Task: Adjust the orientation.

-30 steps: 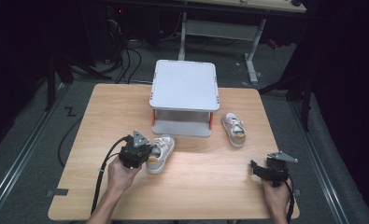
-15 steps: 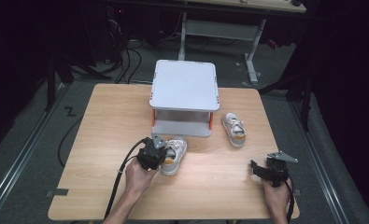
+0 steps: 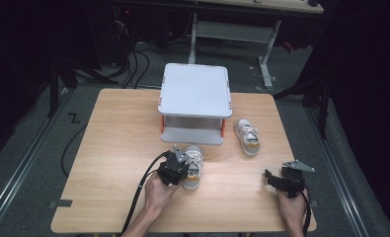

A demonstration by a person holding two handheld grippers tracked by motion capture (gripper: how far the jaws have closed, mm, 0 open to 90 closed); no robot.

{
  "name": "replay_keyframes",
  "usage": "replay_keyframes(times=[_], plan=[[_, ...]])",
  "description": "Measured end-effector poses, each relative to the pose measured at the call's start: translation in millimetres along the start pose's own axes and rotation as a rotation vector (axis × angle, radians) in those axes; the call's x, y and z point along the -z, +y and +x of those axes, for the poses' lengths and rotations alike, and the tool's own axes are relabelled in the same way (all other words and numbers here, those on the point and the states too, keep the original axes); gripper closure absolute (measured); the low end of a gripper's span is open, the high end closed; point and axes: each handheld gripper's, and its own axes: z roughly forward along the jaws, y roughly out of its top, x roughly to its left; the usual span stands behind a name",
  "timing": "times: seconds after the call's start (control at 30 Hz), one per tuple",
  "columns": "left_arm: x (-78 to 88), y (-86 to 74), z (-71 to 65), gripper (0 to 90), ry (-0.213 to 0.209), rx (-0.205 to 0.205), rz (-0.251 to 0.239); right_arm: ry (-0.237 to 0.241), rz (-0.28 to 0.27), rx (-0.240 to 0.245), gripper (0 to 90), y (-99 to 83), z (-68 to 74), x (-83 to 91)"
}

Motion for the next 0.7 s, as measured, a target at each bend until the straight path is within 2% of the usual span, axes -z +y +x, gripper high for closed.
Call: replay_keyframes(times=[0.17, 0.2, 0.27, 0.33, 0.37, 0.4, 0.43, 0.53, 0.57, 0.67, 0.7], plan=[[0.2, -2.1, 5.3, 74.0, -0.052, 0.035, -0.007, 0.0, 0.0, 0.0, 28.3, 0.0, 0.0, 0.0], [0.1, -2.8, 6.6, 65.9, -0.074, 0.038, -0.015, 0.0, 0.0, 0.0, 28.3, 0.0, 0.0, 0.0], [-0.3, -3.1, 6.5, 57.8, -0.066, 0.026, -0.017, 0.0, 0.0, 0.0, 28.3, 0.0, 0.0, 0.0], [0.0, -4.1, 7.7, 55.0, -0.051, 0.012, -0.027, 0.0, 0.0, 0.0, 28.3, 0.0, 0.0, 0.0], [1.1, -4.7, 9.4, 48.9, -0.054, 0.014, -0.031, 0.0, 0.0, 0.0, 28.3, 0.0, 0.0, 0.0], [2.8, -5.8, 11.0, 48.9, -0.059, 0.02, -0.042, 0.0, 0.0, 0.0, 28.3, 0.0, 0.0, 0.0], [6.7, -8.4, 14.7, 44.6, -0.075, 0.028, -0.061, 0.0, 0.0, 0.0, 28.3, 0.0, 0.0, 0.0], [10.5, -11.5, 18.4, 40.5, -0.085, 0.039, -0.075, 0.0, 0.0, 0.0, 28.3, 0.0, 0.0, -0.1], [14.5, -15.2, 22.8, 39.6, -0.104, 0.055, -0.097, 0.001, 0.0, 0.0, 28.3, 0.1, 0.0, -0.1], [19.0, -19.0, 27.9, 38.5, -0.11, 0.066, -0.118, 0.001, 0.0, 0.0, 28.4, 0.1, 0.0, -0.1], [24.1, -23.7, 34.4, 37.9, -0.114, 0.079, -0.136, -0.002, 0.0, -0.001, 28.5, 0.2, 0.1, -0.2]])
